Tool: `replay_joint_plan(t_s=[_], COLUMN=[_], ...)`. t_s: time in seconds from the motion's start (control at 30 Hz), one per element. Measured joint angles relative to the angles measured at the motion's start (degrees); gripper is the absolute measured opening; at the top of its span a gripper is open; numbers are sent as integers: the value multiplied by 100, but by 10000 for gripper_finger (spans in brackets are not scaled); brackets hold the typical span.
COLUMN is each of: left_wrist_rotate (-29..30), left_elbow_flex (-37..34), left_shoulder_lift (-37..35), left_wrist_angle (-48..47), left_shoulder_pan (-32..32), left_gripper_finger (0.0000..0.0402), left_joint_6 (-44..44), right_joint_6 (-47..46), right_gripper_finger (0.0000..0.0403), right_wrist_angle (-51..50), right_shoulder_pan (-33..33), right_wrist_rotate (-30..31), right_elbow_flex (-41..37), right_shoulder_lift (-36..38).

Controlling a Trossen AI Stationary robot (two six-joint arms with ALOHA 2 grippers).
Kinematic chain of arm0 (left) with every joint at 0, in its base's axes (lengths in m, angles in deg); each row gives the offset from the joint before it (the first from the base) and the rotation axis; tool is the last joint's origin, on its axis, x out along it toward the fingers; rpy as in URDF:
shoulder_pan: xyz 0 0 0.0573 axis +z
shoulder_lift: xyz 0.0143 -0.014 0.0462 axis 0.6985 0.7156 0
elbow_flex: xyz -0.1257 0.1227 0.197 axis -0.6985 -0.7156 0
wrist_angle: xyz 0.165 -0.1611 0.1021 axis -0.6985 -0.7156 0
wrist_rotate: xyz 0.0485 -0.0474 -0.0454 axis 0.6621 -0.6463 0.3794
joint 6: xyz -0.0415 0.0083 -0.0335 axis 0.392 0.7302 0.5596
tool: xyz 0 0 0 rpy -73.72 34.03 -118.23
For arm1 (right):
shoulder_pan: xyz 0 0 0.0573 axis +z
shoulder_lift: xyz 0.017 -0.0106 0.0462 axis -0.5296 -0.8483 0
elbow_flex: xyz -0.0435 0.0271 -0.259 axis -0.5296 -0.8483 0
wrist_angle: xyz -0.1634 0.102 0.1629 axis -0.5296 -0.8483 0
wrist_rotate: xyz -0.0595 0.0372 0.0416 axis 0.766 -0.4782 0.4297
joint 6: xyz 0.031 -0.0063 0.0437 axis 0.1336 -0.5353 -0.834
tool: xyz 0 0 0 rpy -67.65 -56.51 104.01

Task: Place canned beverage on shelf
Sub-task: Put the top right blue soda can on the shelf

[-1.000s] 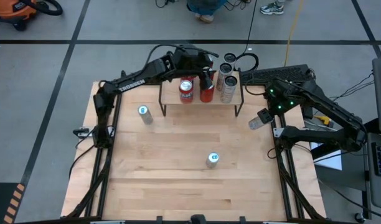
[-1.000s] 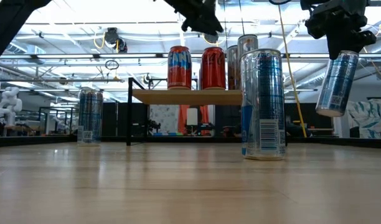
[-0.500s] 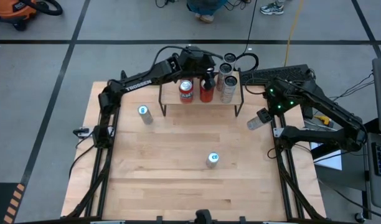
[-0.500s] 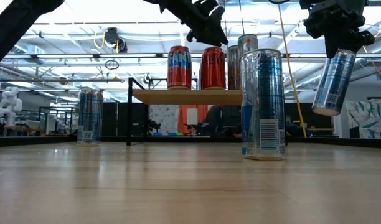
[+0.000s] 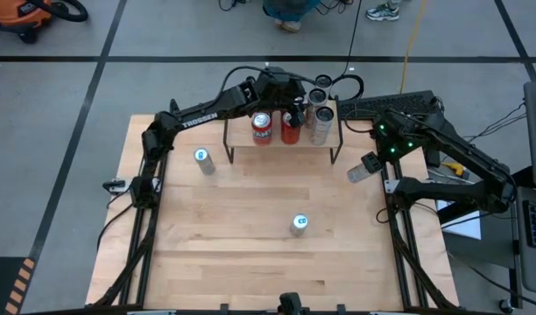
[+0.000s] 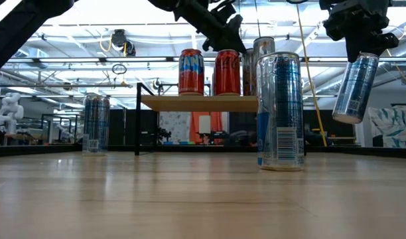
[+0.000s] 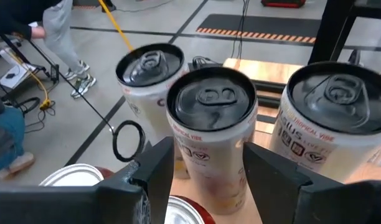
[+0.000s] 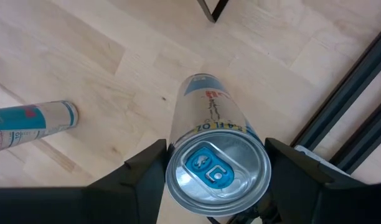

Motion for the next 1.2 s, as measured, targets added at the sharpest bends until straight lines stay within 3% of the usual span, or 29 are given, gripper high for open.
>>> replay_joint_plan(t_s=[0.73, 1.2], left_wrist_rotate=[-146, -13], left_elbow_flex=[0, 0], left_shoulder_lift=[20, -22], left_wrist_angle=[269, 81], left_shoulder_pan=[-1, -28], left_gripper_finger=[188, 57], left_joint_6=[0, 0], right_joint_6=[0, 0], right_gripper_finger=[215, 215], right_wrist_angle=[87, 87], right_shoulder_pan=[0, 0], right_wrist_rotate=[20, 20], right_elbow_flex=[2, 2], right_shoulder_lift=[1, 0])
